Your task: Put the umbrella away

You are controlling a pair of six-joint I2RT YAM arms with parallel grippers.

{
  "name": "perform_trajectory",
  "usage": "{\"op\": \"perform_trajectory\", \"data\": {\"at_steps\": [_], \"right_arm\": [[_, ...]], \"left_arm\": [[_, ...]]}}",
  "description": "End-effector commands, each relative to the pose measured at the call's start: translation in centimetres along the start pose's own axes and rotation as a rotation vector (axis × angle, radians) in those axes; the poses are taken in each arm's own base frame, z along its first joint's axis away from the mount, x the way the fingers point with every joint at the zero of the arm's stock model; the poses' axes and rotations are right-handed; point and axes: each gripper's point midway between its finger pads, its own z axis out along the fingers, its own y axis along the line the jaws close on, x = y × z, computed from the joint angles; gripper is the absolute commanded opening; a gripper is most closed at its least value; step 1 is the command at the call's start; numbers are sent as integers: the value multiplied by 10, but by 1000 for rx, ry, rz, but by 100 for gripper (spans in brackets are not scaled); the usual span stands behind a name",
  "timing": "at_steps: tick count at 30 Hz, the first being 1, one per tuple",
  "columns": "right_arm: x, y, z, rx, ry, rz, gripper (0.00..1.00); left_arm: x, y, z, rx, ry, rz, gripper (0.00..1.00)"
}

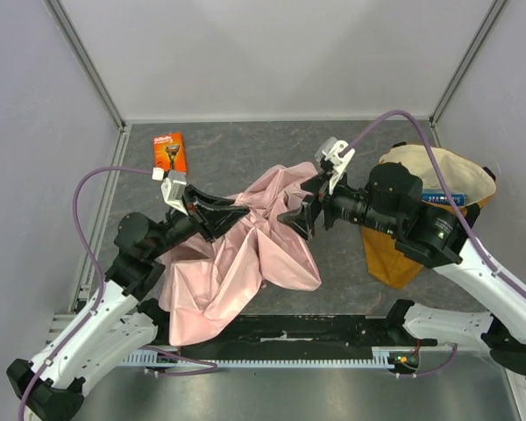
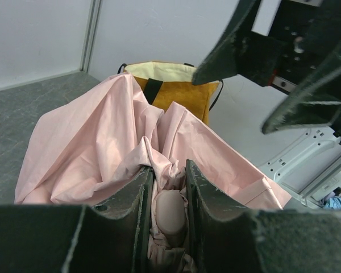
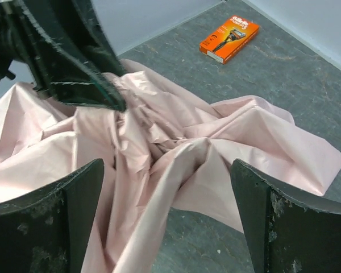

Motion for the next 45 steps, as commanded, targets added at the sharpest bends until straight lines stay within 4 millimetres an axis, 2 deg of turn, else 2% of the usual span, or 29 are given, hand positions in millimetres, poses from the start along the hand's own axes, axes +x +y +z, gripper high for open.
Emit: {"op": "perform_trajectory", "data": {"at_steps": [1, 2, 7, 11, 16, 21, 24, 28, 31, 33, 34, 37, 40, 43, 45], "right_arm": [[-5, -18, 3, -58, -45, 106, 98], [1, -17, 4, -97, -48, 131, 98], [0, 19, 9, -339, -104, 225, 98], [1, 27, 11, -400, -120, 229, 98], [-10, 39, 12, -464, -156, 254, 98], [2, 30, 29, -358, -116, 209, 98], [10, 36, 38, -332, -90, 197, 98], [10, 53, 51, -314, -82, 146, 98], [12, 40, 59, -200, -81, 108, 98], [15, 27, 64, -116, -65, 85, 94], [18, 25, 67, -101, -50, 78, 89], [32, 31, 76, -130, -2, 53, 71], [46, 41, 79, -168, 25, 4, 63], [53, 44, 81, -179, 32, -18, 61], [56, 39, 81, -151, 39, -35, 64]], "left_arm": [[-35, -25, -6, 74, -106, 82, 2], [-36, -25, -7, 73, -112, 79, 2], [-41, -27, -2, 75, -110, 34, 2], [-47, -33, 2, 105, -112, 4, 2], [-49, -32, 3, 93, -116, -17, 2], [-48, -33, 4, 98, -112, -26, 2], [-48, -32, 5, 99, -111, -25, 2], [-49, -33, 5, 102, -116, -25, 2], [-48, -37, 4, 126, -112, -6, 2], [-46, -42, 2, 159, -113, 18, 2], [-45, -43, 1, 170, -120, 34, 2], [-42, -47, -3, 209, -130, 75, 2], [-41, -54, -6, 253, -140, 105, 2], [-39, -60, -8, 292, -137, 125, 2], [-38, -64, -9, 321, -135, 143, 2]]}}
